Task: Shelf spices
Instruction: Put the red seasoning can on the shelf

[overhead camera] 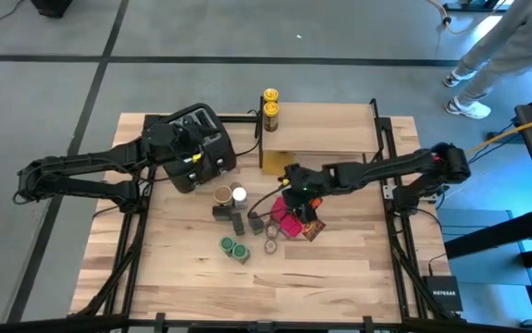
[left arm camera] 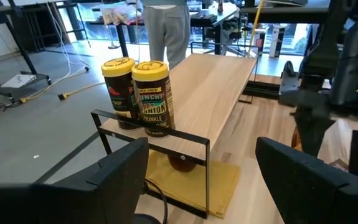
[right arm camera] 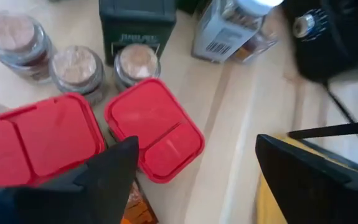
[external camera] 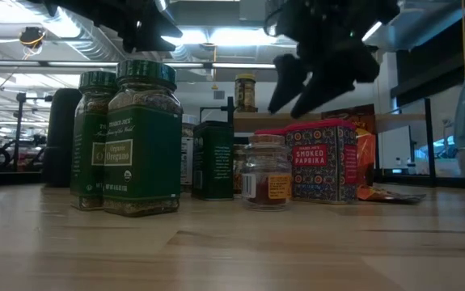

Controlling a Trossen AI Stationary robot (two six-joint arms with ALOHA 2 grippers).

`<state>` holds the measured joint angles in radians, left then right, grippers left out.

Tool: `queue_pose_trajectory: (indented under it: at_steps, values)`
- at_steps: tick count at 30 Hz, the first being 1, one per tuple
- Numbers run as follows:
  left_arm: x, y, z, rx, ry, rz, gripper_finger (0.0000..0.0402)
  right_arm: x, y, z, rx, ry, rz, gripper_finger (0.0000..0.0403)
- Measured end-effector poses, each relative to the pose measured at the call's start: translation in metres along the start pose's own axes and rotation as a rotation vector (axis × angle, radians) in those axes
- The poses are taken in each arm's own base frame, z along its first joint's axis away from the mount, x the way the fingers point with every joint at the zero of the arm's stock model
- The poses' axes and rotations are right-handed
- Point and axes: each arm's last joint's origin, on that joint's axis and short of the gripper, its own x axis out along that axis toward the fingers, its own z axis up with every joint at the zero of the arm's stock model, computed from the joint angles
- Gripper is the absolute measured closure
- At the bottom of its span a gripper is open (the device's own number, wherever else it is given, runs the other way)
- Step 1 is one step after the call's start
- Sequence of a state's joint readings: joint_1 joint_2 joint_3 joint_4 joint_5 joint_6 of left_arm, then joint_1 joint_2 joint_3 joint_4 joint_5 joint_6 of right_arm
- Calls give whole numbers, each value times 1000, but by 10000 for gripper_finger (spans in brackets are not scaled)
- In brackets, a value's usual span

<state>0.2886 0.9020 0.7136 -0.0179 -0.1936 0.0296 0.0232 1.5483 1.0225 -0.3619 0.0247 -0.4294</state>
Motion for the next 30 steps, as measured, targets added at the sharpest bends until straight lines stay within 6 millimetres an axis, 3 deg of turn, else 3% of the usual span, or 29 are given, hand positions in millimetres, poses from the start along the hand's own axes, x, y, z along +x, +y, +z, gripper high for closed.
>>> queue_pose_trajectory:
  at_steps: [8,30]
  values:
    - [0,0,0,3,0,0,112,14,1,-5,-29,13,88,79]
    - [0,0,0,7,0,0,112,47,-4,-12,-127,1,113,79]
